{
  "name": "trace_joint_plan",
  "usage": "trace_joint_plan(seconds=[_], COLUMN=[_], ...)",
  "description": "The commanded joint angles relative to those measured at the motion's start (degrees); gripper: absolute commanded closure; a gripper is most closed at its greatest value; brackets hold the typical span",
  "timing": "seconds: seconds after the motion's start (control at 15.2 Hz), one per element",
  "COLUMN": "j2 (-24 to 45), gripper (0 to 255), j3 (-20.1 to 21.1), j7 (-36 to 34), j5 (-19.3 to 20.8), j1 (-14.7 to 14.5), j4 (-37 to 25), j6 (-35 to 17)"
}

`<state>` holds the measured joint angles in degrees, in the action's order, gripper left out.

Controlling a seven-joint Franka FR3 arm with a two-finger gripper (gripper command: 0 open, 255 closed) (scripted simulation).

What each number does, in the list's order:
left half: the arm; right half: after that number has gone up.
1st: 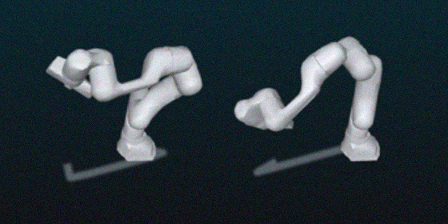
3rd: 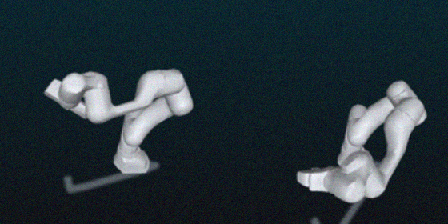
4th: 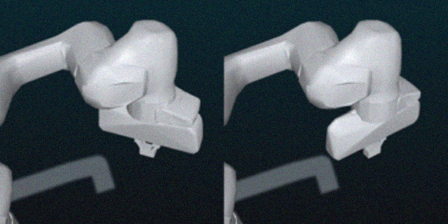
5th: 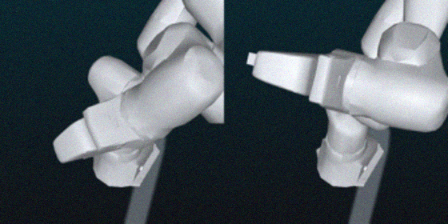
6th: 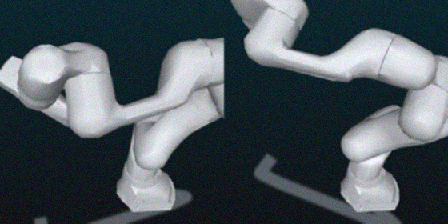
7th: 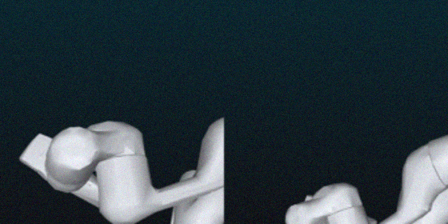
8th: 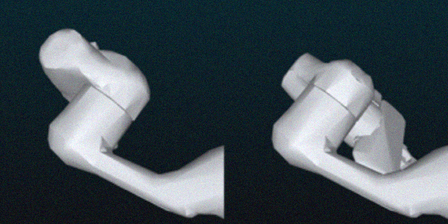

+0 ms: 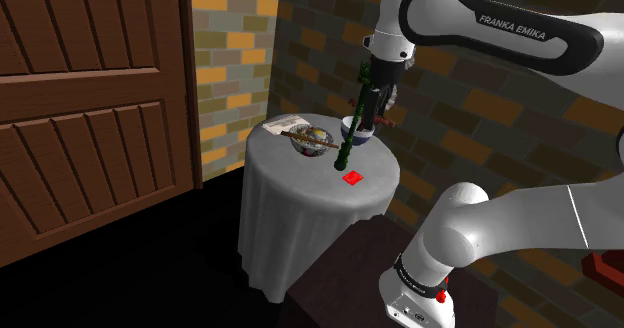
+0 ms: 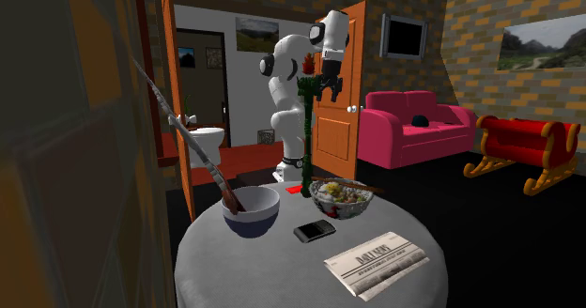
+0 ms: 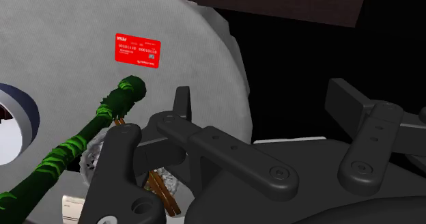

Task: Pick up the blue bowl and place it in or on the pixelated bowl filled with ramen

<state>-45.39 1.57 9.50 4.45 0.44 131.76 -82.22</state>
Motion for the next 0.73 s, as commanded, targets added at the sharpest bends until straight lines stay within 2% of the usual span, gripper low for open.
trace_joint_plan(seconds=[0.0, 0.66], j2=[0.0, 9.0], gripper=[0, 0], j3=[0.0, -9.8], j7=[0.0, 9.1], j5=[0.0, 6.9], j1=[0.0, 3.2], j4=[0.0, 4.0], j6=[0.0, -15.2])
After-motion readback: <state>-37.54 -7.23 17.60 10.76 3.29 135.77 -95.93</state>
